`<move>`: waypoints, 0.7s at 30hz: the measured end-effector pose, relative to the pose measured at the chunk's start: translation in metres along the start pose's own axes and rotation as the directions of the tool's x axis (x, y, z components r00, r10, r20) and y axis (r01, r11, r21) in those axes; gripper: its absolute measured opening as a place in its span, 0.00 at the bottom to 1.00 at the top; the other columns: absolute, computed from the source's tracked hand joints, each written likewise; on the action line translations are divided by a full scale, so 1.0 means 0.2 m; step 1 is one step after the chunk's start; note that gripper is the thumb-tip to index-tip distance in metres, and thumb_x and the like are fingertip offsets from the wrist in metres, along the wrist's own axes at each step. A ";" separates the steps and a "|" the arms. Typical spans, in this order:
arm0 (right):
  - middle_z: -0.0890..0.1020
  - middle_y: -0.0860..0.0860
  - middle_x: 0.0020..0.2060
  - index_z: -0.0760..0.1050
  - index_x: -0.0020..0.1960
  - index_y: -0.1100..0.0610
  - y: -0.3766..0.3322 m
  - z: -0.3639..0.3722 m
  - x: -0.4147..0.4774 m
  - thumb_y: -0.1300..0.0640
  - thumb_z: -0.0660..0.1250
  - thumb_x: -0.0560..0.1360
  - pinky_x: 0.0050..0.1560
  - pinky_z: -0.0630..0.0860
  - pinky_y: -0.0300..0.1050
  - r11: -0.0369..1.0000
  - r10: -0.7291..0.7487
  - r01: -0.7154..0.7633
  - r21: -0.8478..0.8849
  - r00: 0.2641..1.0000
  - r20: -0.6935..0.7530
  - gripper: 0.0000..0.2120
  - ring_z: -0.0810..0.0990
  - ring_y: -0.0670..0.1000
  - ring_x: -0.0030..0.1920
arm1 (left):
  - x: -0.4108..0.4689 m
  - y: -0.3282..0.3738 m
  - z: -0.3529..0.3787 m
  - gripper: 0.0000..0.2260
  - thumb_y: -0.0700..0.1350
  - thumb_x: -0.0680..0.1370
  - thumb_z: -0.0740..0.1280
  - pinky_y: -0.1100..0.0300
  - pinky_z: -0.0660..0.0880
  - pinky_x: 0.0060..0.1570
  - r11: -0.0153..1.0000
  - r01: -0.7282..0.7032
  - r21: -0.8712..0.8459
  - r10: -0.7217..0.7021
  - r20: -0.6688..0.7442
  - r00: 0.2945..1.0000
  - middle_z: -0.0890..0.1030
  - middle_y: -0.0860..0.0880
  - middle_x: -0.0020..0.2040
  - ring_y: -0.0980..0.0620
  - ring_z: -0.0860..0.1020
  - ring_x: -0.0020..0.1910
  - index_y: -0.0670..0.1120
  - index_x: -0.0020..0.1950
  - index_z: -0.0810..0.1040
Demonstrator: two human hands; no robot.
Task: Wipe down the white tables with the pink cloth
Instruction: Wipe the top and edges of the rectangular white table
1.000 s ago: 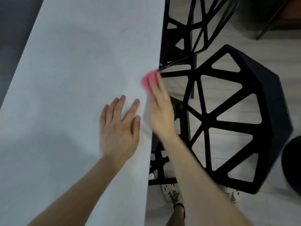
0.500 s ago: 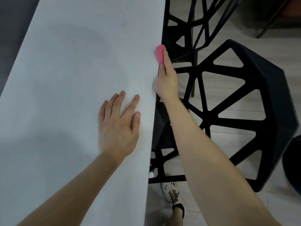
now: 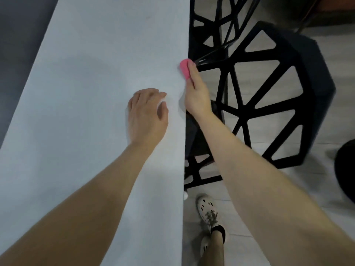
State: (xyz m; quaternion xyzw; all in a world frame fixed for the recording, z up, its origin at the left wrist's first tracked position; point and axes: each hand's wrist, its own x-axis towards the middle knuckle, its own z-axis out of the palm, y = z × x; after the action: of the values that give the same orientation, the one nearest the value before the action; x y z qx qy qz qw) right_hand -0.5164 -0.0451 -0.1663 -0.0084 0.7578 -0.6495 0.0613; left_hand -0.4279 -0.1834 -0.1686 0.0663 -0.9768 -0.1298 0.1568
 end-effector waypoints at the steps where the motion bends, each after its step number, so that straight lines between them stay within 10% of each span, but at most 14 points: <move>1: 0.61 0.51 0.86 0.61 0.87 0.55 -0.01 0.01 0.00 0.62 0.54 0.90 0.86 0.55 0.46 1.000 0.000 0.000 0.003 1.000 0.003 0.25 0.58 0.49 0.86 | -0.03 0.00 -0.02 0.14 0.47 0.85 0.63 0.45 0.73 0.74 1.000 0.003 -0.029 -0.003 -0.001 1.000 0.81 0.50 0.67 0.47 0.75 0.71 0.49 0.68 0.83; 10: 0.58 0.39 0.86 0.56 0.88 0.44 0.17 -0.09 -1.61 0.61 0.53 0.91 0.85 0.55 0.45 0.996 -0.089 0.090 0.001 0.985 0.149 0.28 0.56 0.44 0.86 | -0.92 -0.10 -0.30 0.18 0.55 0.90 0.57 0.51 0.62 0.81 0.988 -0.155 0.020 0.149 0.166 0.975 0.73 0.51 0.79 0.47 0.70 0.79 0.56 0.78 0.75; 21: 0.66 0.53 0.84 0.65 0.85 0.58 0.06 0.01 -0.63 0.68 0.55 0.89 0.86 0.59 0.47 0.990 0.000 0.007 0.143 0.999 -0.048 0.25 0.62 0.50 0.85 | -1.05 -0.11 -0.27 0.23 0.58 0.91 0.52 0.43 0.54 0.87 0.982 -0.163 0.095 0.140 0.213 0.967 0.60 0.52 0.89 0.52 0.55 0.89 0.59 0.87 0.63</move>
State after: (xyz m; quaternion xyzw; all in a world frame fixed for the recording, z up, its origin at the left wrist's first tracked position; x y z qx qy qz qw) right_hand -0.3906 -0.0340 -0.1691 0.0103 0.7105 -0.7023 0.0426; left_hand -0.2098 -0.1808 -0.1860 -0.0135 -0.9957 -0.0689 0.0609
